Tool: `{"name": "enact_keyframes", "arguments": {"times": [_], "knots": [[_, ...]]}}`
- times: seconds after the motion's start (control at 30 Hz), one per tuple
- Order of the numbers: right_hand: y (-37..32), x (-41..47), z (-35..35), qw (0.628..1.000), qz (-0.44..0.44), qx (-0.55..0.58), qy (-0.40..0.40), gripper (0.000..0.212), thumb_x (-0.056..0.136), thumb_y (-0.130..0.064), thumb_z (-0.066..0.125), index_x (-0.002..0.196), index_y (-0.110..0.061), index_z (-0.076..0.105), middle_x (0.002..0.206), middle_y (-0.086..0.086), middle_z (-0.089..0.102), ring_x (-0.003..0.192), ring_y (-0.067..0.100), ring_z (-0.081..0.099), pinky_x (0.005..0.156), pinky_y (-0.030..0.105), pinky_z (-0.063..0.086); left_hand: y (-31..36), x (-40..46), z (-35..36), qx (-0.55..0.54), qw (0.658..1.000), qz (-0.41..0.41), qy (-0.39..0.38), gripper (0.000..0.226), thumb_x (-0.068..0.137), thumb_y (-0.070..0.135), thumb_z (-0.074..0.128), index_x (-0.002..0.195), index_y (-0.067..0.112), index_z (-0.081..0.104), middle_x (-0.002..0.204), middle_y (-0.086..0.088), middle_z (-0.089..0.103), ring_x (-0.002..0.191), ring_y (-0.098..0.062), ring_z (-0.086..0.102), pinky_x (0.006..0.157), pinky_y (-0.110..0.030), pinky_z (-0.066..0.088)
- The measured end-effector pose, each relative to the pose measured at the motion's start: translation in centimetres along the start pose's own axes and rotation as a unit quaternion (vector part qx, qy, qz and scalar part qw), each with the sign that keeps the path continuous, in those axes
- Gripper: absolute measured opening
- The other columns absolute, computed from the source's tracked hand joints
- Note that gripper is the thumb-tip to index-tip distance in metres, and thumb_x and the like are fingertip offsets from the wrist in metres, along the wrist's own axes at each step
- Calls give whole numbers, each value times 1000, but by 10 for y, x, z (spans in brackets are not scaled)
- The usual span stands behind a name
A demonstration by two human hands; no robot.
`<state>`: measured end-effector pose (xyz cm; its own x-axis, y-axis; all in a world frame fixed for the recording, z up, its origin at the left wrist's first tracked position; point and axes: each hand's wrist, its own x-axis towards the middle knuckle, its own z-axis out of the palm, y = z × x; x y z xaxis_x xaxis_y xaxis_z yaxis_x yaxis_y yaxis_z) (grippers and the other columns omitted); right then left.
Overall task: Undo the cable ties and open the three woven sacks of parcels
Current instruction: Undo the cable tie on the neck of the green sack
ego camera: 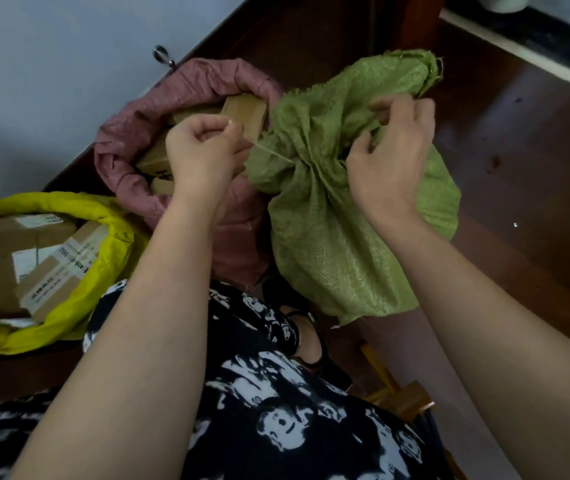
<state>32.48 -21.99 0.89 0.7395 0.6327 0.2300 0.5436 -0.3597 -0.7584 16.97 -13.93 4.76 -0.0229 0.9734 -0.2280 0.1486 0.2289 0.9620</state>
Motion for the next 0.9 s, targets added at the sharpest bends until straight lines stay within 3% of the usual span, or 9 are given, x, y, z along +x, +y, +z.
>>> {"name": "enact_keyframes", "arguments": {"times": [0.07, 0.13, 0.3, 0.4, 0.47, 0.53, 0.63, 0.77, 0.9], "knots": [[-14, 0, -1, 998, -53, 26, -21, 26, 80, -6, 53, 103, -14, 62, 108, 3, 49, 104, 17, 51, 90, 23, 43, 8, -1, -15, -11, 1000, 18, 22, 5, 90, 2, 58, 86, 5, 59, 73, -5, 66, 59, -9, 65, 65, -26, 57], [-31, -1, 3, 992, -95, 58, -62, 24, 81, -8, 52, 99, -16, 64, 102, -1, 47, 97, 16, 52, 88, 31, 48, 18, -2, -33, -28, 998, 36, 39, 9, 90, 1, 60, 83, 7, 58, 68, -2, 65, 54, -7, 63, 61, -24, 56], [-93, -15, 18, 954, -193, 159, -164, 20, 85, -10, 58, 99, -17, 71, 93, -3, 53, 68, -3, 49, 71, 12, 43, 48, -15, -88, -69, 992, 67, 86, 14, 87, -1, 63, 78, 9, 58, 64, -5, 63, 53, -11, 63, 58, -23, 56], [-134, -31, 24, 926, -250, 197, -204, 20, 85, -16, 62, 102, -17, 73, 90, -7, 57, 75, 5, 55, 73, 18, 45, 70, -32, -122, -94, 985, 85, 114, 11, 88, -1, 63, 80, 6, 58, 64, -6, 64, 55, -13, 63, 57, -23, 55], [-162, -41, 25, 906, -290, 213, -221, 22, 84, -17, 65, 104, -15, 73, 90, -5, 62, 78, 10, 58, 74, 14, 43, 86, -45, -143, -101, 981, 99, 131, 12, 87, -1, 63, 79, 6, 59, 65, -5, 65, 56, -15, 63, 60, -24, 56], [-188, -51, 24, 890, -323, 222, -231, 22, 83, -16, 68, 104, -15, 74, 87, 0, 67, 75, 12, 60, 72, 9, 39, 103, -58, -163, -104, 977, 116, 143, 12, 87, -2, 62, 80, 6, 59, 69, -7, 65, 56, -14, 64, 62, -25, 57], [-223, -64, 20, 873, -351, 254, -225, 18, 81, -14, 69, 98, -13, 75, 82, 2, 68, 71, 12, 60, 69, 11, 42, 129, -79, -192, -105, 972, 146, 153, 9, 87, -2, 63, 82, 5, 60, 74, -10, 65, 58, -17, 65, 63, -24, 56], [-264, -79, 10, 858, -368, 286, -217, 7, 83, -18, 69, 85, -14, 74, 79, -4, 65, 66, 5, 54, 65, 13, 43, 159, -106, -227, -104, 961, 189, 171, 4, 87, 0, 64, 87, 2, 61, 76, -11, 66, 61, -18, 66, 67, -27, 58], [-298, -90, -1, 843, -382, 310, -218, 5, 85, -17, 70, 86, -15, 74, 85, 1, 57, 65, 9, 53, 62, 7, 39, 183, -126, -258, -69, 944, 237, 220, 10, 89, 7, 64, 97, 2, 63, 79, -8, 67, 63, -21, 69, 65, -27, 57]]}}
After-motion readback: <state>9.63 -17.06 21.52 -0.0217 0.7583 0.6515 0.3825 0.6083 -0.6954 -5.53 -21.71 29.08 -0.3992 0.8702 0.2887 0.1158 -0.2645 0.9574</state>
